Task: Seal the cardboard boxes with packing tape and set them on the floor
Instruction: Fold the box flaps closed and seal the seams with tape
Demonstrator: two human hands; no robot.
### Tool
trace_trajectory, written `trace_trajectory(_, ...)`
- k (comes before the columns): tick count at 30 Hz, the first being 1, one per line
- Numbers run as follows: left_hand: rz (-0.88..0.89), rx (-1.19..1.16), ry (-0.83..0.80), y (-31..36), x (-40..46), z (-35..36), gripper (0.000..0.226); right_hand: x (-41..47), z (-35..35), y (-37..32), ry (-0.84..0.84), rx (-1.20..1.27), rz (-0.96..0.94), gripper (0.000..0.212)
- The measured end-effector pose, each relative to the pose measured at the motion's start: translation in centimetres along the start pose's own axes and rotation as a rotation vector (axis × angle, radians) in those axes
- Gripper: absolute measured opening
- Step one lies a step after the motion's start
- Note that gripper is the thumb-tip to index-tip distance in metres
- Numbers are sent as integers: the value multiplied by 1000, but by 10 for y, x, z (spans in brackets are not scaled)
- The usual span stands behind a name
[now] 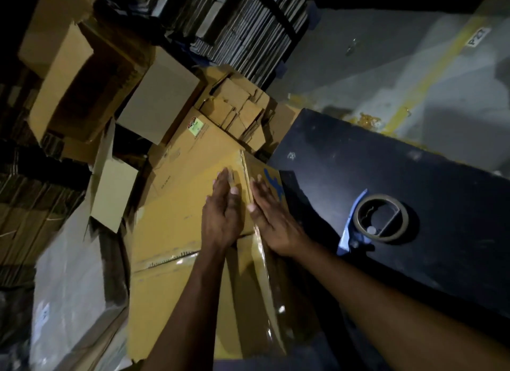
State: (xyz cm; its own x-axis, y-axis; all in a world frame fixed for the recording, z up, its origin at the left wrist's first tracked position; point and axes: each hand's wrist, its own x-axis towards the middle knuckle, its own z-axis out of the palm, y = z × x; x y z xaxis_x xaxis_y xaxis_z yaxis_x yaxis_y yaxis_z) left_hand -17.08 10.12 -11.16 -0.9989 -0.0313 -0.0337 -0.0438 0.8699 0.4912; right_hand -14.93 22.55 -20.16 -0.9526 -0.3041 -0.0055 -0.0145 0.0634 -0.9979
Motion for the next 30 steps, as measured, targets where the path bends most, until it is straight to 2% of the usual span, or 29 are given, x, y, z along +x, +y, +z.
trace_trajectory(4,-19,37,16,-4,-47,-12,54,25,-10,-1,-65,-69,-20,68)
trace_trajectory(8,-8,-49,65,-13,-112,-20,40,32,-28,-24,-95,21,53,73)
trace_trajectory(11,35,-33,20,-18,-154,-15,44,-5,-26,-25,-174,156,56,77)
trace_trajectory(13,105,30,-47,-23,-173,-6,48,-30,-13,-16,-226,81,-13,80)
trace_trajectory(15,189,143,-87,-28,-181,0,58,-44,-2,-2,-173,9,-21,76)
trace_trajectory(17,238,193,-96,-29,-182,1,69,-55,2,0,-52,104,47,65)
trace_trajectory(19,265,202,-118,-31,-181,-1,77,-70,1,-2,3,310,102,60)
trace_trajectory(22,315,219,-190,-37,-180,-7,84,-98,0,0,-85,629,127,77)
trace_trajectory(24,334,230,-210,-43,-180,-10,86,-112,1,8,-147,489,86,86)
trace_trajectory(26,349,247,-210,-46,-180,-11,89,-118,3,20,-135,334,63,83)
trace_trajectory(30,356,289,-205,-49,-179,-11,94,-120,-7,19,-55,394,109,65)
